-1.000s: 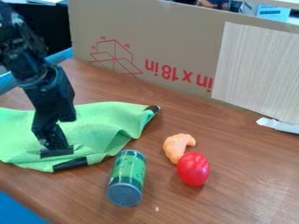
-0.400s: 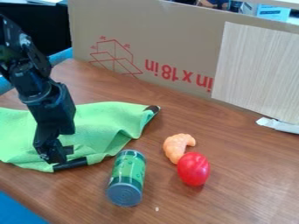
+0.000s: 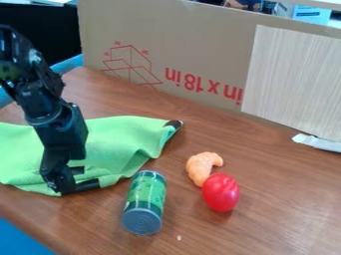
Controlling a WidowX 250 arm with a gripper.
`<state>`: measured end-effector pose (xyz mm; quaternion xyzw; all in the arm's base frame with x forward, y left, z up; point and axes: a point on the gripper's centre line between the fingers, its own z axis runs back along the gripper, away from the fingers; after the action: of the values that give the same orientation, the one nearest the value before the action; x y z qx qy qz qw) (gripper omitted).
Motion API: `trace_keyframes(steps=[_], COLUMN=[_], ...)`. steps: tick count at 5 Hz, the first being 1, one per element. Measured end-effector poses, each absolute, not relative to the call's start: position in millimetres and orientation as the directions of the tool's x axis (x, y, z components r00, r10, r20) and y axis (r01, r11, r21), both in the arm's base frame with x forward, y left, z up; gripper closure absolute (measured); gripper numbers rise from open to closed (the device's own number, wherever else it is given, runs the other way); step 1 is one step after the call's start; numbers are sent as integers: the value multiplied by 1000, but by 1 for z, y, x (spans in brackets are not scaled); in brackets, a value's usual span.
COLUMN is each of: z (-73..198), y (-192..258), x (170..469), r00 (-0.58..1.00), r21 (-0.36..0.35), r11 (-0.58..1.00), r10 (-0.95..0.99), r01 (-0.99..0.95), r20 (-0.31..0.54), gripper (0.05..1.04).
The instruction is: Unfold the cloth from bottom to top
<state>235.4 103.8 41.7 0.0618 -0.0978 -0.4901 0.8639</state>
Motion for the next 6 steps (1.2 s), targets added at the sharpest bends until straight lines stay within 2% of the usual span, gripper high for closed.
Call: trace_keyframes(steps=[1, 3, 4, 5, 6], z=[35, 34, 34, 36, 42], y=[104, 105, 103, 103, 103], x=[236, 239, 239, 237, 240], r00=[505, 510, 500, 506, 505], r21=[192, 181, 166, 145, 129], r11=[513, 519, 510, 520, 522], r10=[-858, -855, -860, -854, -851], r01=[837, 836, 844, 842, 843], r20=[94, 95, 104, 125, 146], gripper=[143, 711, 918, 1012, 1025])
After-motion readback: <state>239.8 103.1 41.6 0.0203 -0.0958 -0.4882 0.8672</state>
